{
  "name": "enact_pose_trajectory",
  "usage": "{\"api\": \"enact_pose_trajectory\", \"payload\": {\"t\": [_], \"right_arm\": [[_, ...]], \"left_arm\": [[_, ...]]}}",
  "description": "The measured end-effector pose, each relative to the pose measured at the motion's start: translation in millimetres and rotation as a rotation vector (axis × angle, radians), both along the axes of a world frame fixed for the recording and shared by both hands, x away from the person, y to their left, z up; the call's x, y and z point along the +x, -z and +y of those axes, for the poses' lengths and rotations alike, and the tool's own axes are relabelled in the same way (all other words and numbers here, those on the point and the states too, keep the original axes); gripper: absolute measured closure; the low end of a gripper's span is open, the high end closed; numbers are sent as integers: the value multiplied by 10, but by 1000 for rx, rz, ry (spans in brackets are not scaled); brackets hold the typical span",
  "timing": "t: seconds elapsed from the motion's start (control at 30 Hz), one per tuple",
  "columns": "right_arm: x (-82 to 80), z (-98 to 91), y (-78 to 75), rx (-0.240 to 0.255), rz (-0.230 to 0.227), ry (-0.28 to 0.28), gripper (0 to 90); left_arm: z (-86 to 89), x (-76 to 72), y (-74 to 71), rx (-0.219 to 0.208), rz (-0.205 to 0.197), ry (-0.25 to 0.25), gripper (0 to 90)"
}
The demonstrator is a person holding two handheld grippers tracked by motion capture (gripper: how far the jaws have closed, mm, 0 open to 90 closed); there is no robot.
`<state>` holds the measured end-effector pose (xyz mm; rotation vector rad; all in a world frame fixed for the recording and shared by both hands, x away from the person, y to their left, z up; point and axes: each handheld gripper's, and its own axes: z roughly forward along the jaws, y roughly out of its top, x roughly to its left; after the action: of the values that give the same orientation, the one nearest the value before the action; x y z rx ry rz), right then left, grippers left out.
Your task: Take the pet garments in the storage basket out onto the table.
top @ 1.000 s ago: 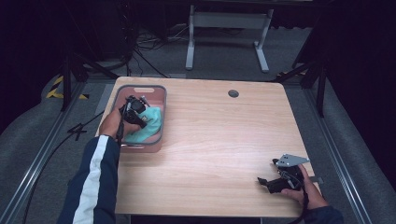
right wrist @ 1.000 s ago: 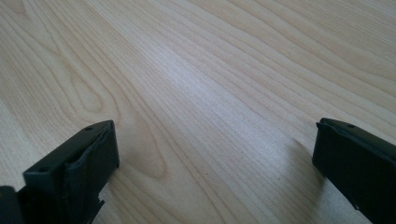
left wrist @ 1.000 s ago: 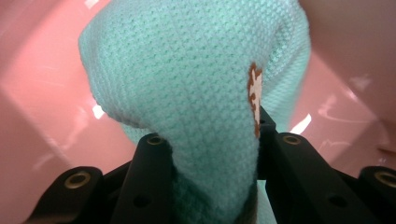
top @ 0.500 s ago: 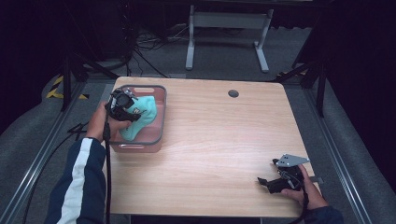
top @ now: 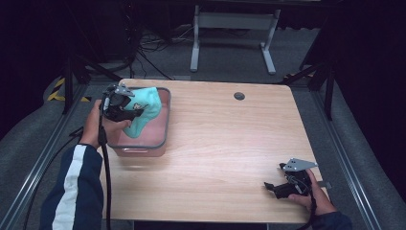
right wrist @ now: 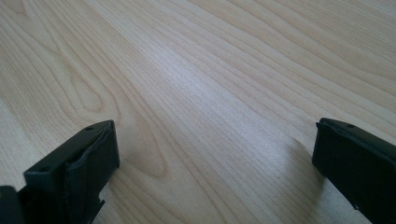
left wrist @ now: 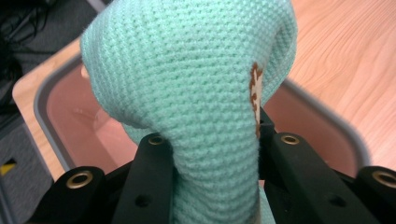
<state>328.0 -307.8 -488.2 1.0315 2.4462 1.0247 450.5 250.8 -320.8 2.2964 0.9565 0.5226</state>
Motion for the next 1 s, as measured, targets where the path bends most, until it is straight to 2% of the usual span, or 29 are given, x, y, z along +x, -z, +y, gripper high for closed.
{"api": "enact_pose_trajectory", "payload": {"t": [0.33,0.5,0.73,0.93,0.97,1.0], "right_arm": [[-4,-1,0,1,1,2,8],[-4,-1,0,1,1,2,8],[-4,-1,0,1,1,2,8],[-4,-1,0,1,1,2,8],[-4,-1,0,1,1,2,8],[-4,-1,0,1,1,2,8]], "left_arm": [[-175,-124,-228,24,-61,41,712],[-291,-171,-284,33,-92,53,712],[-459,-232,-379,36,-116,115,712],[-717,-303,-459,49,-128,183,712],[-717,-303,-459,49,-128,183,712],[-795,-313,-473,49,-131,200,712]]}}
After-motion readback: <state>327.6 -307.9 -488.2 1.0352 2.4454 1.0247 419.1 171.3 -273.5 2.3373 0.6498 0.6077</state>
